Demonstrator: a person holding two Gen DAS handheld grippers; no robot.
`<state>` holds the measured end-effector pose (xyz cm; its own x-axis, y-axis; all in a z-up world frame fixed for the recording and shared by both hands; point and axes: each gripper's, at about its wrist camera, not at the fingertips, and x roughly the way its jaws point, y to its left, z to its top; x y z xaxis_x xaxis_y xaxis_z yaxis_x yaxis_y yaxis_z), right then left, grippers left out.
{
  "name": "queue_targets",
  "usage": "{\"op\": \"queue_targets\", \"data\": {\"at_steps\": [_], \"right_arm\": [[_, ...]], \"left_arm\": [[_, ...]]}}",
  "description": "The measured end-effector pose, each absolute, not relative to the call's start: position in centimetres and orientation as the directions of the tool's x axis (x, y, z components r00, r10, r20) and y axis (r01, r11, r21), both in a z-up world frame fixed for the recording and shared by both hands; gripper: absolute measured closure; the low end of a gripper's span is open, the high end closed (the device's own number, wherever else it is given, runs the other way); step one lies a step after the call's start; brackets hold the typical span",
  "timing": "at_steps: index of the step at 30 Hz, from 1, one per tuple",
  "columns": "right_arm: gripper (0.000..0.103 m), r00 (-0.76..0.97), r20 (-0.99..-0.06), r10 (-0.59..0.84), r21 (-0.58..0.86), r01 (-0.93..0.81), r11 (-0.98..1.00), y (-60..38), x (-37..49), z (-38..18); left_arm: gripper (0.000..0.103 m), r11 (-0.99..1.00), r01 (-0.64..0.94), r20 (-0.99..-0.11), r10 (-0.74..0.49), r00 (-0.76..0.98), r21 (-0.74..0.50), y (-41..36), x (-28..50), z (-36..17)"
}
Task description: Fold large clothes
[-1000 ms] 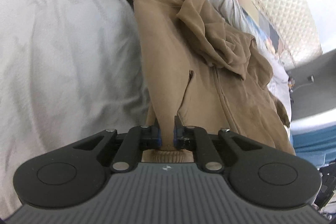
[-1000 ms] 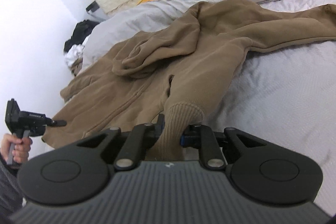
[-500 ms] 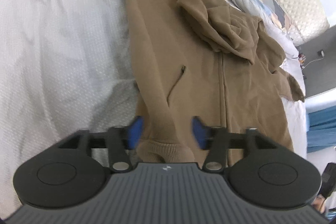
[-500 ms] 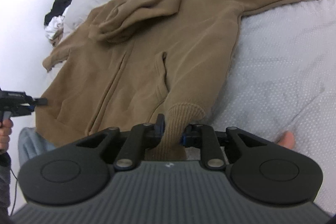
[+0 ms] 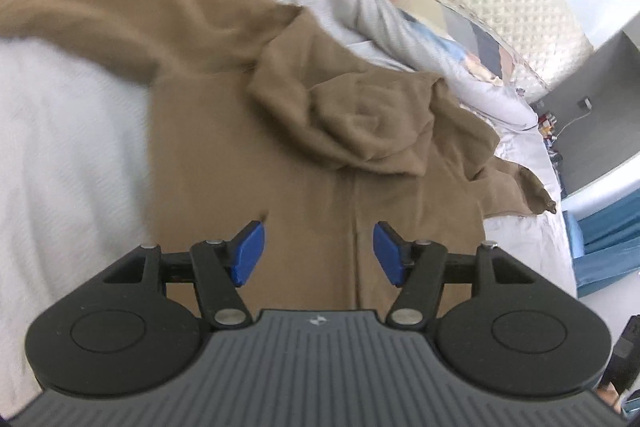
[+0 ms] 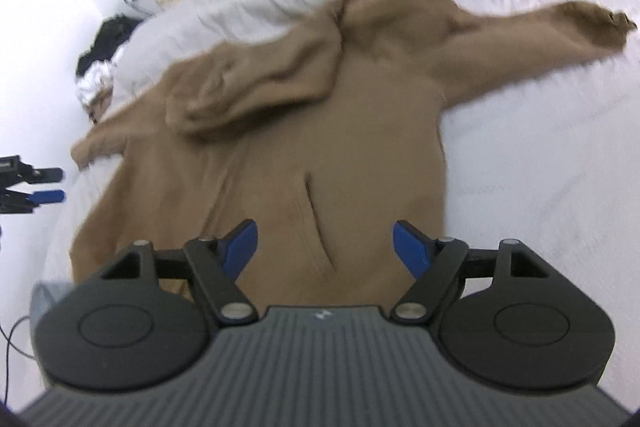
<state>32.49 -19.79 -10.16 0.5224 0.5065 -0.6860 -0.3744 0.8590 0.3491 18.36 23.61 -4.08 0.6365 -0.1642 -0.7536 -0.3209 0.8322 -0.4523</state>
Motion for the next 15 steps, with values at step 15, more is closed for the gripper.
{"op": "queue_targets", "data": {"at_steps": [15], "right_arm": [[0.026, 0.619, -0.599, 0.507, 0.344, -0.373, 0.862, -14.1, 36.9, -17.1]], "left_arm": [[0.037, 0.934, -0.246, -0.781, -0.054, 0.622, -0.260, 14.5, 34.9, -10.3]]}}
